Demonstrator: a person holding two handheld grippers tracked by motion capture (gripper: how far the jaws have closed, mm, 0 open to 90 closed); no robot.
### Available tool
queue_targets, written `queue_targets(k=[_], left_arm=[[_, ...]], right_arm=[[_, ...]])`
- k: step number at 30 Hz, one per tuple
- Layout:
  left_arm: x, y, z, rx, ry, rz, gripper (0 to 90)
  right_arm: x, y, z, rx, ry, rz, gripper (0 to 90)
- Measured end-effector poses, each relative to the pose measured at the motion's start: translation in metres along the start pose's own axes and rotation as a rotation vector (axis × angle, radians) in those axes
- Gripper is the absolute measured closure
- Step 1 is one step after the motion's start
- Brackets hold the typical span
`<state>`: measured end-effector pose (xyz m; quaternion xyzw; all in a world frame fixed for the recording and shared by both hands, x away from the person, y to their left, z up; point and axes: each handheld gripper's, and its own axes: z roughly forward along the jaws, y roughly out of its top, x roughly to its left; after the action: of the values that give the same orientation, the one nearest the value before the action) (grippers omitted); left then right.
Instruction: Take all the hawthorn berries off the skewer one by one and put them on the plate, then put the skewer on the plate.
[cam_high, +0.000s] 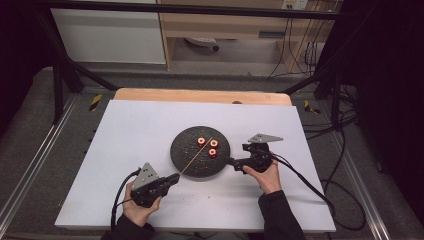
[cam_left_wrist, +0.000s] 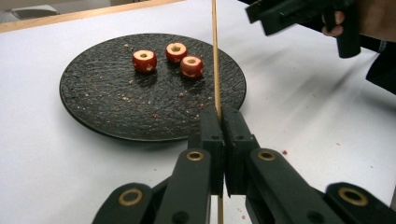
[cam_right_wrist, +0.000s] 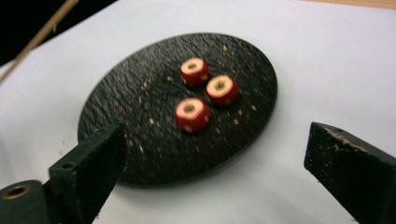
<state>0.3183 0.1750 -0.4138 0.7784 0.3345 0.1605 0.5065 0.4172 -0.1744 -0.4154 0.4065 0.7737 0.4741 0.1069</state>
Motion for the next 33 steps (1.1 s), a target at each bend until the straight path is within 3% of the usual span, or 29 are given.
queue_targets(k=[15,21,33], left_arm=[[0.005,0.021,0.003,0.021,0.009,0.003,88.1],[0.010,0.029,0.007,0.030,0.016,-0.008,88.0],[0.020,0.049,0.021,0.045,0.033,-0.021,88.0]], right_arm=[[-0.017,-0.054,-0.035,0.051,-0.034,-0.034,0.8],[-0.021,-0.067,-0.044,0.062,-0.037,-0.058,0.8],[-0.025,-0.080,-0.054,0.056,-0.033,-0.053,1.2]])
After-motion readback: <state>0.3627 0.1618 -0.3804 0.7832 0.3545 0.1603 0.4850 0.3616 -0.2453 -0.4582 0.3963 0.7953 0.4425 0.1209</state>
